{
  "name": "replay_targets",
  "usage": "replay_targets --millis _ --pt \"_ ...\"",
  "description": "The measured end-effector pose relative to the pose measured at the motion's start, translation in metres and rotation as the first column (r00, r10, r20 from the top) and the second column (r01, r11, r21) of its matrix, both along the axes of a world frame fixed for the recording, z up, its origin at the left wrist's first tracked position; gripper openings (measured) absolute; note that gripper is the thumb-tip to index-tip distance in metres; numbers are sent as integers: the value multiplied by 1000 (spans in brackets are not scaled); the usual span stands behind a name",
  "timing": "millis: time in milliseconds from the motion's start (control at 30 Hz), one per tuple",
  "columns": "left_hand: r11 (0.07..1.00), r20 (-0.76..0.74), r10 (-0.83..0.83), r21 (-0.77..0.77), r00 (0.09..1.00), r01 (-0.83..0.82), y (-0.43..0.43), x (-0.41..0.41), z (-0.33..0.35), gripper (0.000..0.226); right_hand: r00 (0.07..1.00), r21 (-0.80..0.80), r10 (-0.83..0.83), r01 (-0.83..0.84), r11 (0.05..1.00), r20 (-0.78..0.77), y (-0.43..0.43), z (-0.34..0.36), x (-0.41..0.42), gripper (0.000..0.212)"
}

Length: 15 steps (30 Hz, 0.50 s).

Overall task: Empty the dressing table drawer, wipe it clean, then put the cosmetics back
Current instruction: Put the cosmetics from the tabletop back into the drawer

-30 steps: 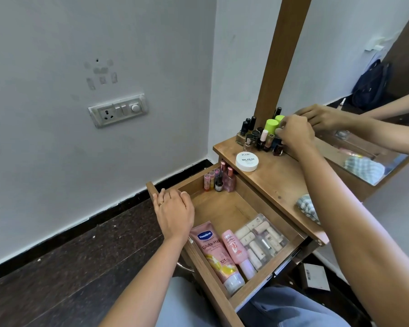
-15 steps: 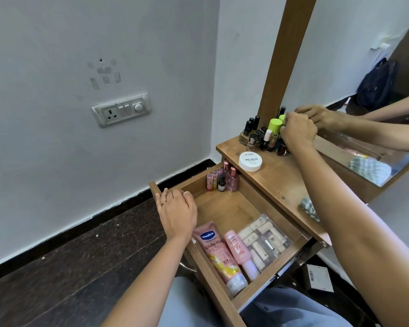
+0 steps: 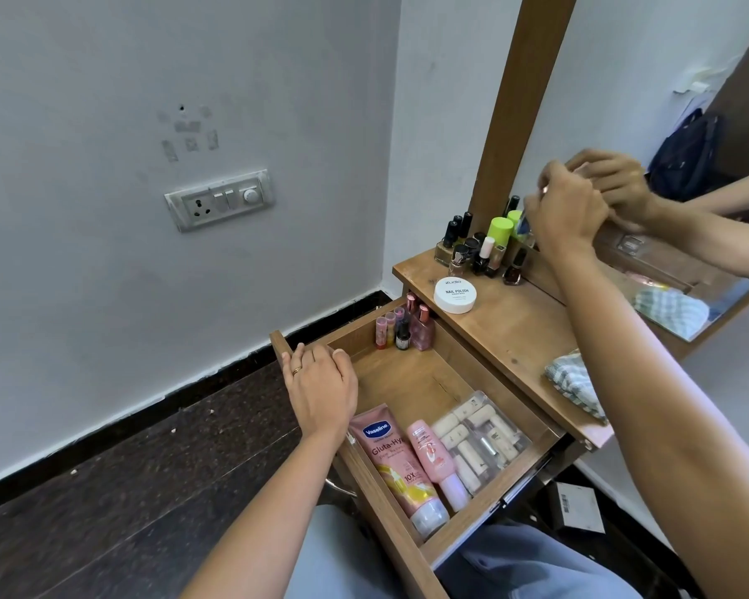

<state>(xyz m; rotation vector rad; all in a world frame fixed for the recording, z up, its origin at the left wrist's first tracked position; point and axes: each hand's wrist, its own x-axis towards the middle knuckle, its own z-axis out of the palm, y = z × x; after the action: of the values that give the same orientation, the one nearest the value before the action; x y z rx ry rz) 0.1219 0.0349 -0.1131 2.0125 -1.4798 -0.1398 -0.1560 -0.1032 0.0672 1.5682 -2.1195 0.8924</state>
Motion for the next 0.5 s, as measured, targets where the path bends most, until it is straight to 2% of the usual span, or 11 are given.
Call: replay_targets --millis 167,267,333,500 --pt "1000 0 -9 4 1000 9 1 0 0 42 991 -193 130 -129 973 -6 41 36 12 17" --pt "1000 3 -9 14 1000 9 1 0 0 45 954 -203 290 -270 941 75 71 31 38 20" --pt "1000 3 -5 9 1000 5 1 0 0 51 928 -130 360 -347 929 98 87 13 58 21" --pt "1000 4 -1 6 1000 1 2 -1 1 54 857 242 473 -513 824 207 102 -62 97 17"
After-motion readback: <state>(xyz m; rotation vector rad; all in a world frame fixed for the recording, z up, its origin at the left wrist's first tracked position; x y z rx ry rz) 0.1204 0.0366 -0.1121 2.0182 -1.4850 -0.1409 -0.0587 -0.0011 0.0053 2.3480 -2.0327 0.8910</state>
